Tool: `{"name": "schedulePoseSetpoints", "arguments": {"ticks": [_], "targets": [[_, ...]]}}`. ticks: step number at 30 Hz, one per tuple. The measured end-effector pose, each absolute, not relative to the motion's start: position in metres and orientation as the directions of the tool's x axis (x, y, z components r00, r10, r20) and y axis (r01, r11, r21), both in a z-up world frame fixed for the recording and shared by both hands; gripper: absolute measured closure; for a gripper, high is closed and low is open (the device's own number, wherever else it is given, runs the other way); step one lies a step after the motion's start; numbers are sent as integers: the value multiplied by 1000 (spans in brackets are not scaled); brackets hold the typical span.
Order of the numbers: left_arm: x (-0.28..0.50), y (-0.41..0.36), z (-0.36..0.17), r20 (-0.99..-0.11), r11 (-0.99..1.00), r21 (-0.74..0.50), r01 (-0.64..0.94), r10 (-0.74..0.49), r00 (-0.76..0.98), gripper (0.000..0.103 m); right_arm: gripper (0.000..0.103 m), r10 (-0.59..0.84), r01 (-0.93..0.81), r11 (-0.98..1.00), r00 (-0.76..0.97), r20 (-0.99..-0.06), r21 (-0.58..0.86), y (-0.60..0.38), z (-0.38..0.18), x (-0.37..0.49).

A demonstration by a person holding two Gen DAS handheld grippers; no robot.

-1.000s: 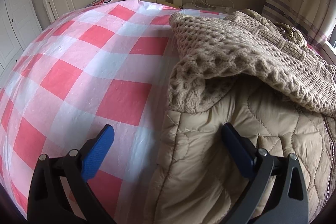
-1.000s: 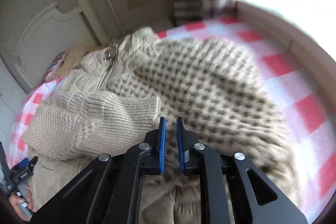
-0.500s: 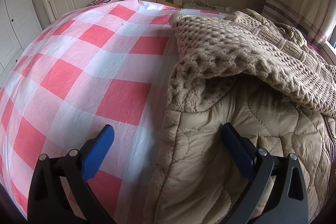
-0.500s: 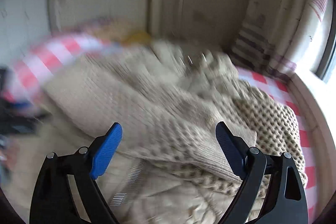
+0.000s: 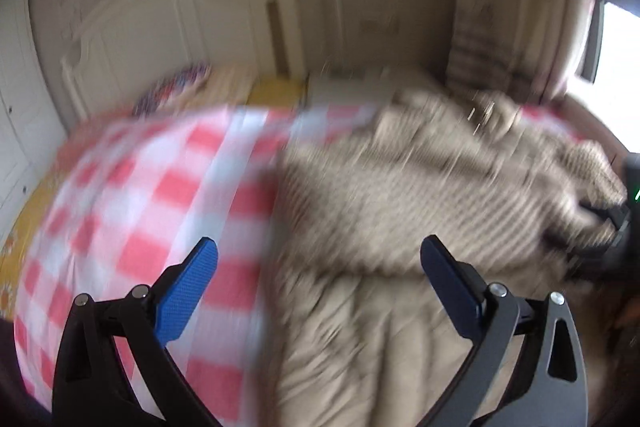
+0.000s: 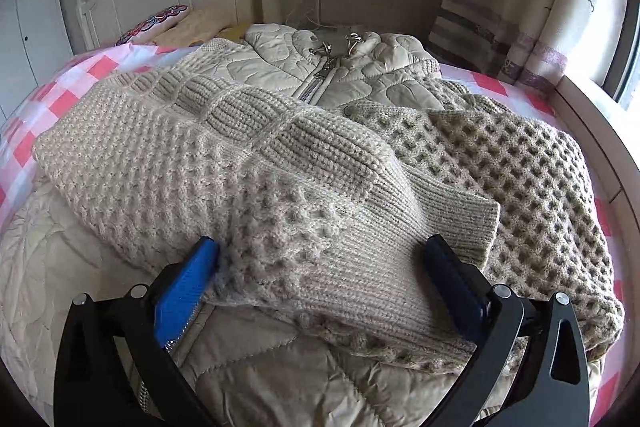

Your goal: Fold large clothes

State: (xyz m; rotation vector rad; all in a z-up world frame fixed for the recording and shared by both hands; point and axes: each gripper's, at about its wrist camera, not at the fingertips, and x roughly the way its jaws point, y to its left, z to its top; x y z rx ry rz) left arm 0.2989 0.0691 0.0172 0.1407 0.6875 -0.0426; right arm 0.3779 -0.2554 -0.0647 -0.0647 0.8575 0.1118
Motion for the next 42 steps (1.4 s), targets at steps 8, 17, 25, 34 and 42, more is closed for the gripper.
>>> {"name": "schedulePoseSetpoints", "arguments": {"ticks": [8,17,25,34,42], "targets": [[372,19,-59,-772,988,100,114,4,636,2,4,75,-124,992,649,-757,-8,-257,-65,382],[372,22,-75,-755,991,60,119,-32,654,2,5,91,-106,994,674,-733,25,-260,-60,374],[371,25,-74,-752,992,39,117,-48,657,2,5,5,46,997,743,-670,57,-305,-32,370],[370,30,-74,-751,993,30,118,-55,658,2,4,1,52,998,642,-766,44,-310,-69,392],[370,30,-74,-751,993,24,118,-59,657,2,4,22,50,996,642,-766,71,-316,-70,391]]}}
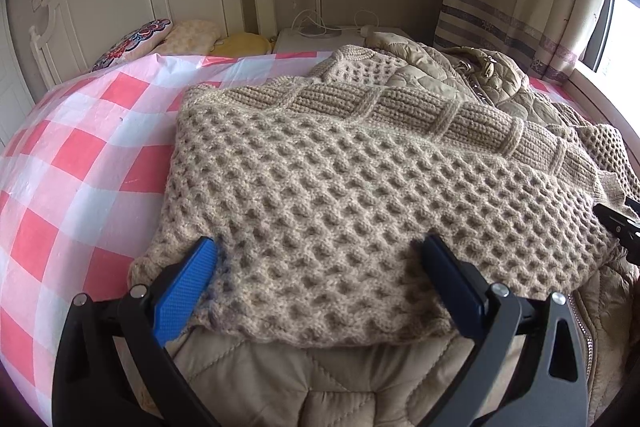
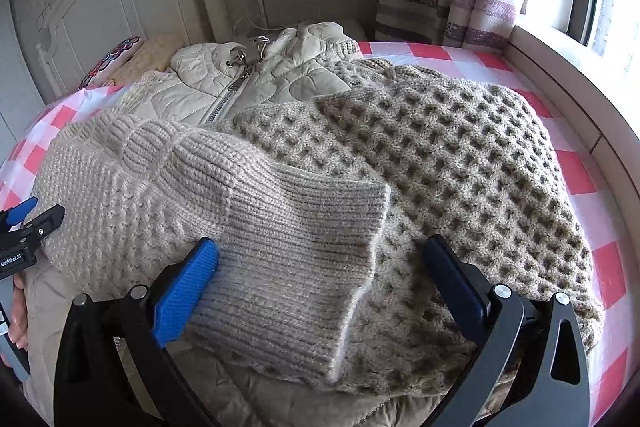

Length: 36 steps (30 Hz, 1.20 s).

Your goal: Fold large clothes

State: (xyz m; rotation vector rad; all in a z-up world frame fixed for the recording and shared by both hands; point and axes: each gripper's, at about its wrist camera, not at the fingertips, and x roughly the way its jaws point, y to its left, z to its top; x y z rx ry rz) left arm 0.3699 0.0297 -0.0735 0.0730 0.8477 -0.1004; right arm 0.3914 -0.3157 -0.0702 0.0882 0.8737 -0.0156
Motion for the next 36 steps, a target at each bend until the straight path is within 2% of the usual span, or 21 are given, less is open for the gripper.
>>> {"name": "schedulePoseSetpoints", "arguments": {"ticks": [17,23,27,29,32,36], "targets": [[364,30,-74,-753,995,37,95,-35,657,2,4,17,33,998,645,-764,50,-313,-69,382],[361,36,-56,-768,994,-13,109,-80,636,2,4,49,12,997,652,-757,76,-321,-66,370],[420,43,-7,-775,967,-233,107,-251,580,2,4,51,8,997,649,-759,73,-324,-67,372],[460,35,12,-772,952,-281,119,-298,561,2,4,53,7,997,649,-759,76,-325,-67,373],[544,-4,30,-795,971,-197,137,-240,557,2,4,59,6,997,649,-759,83,-324,-67,373],[651,-72,18,-871,984,-66,163,-137,471,3,4,67,5,996,648,-759,92,-323,-68,371]]}}
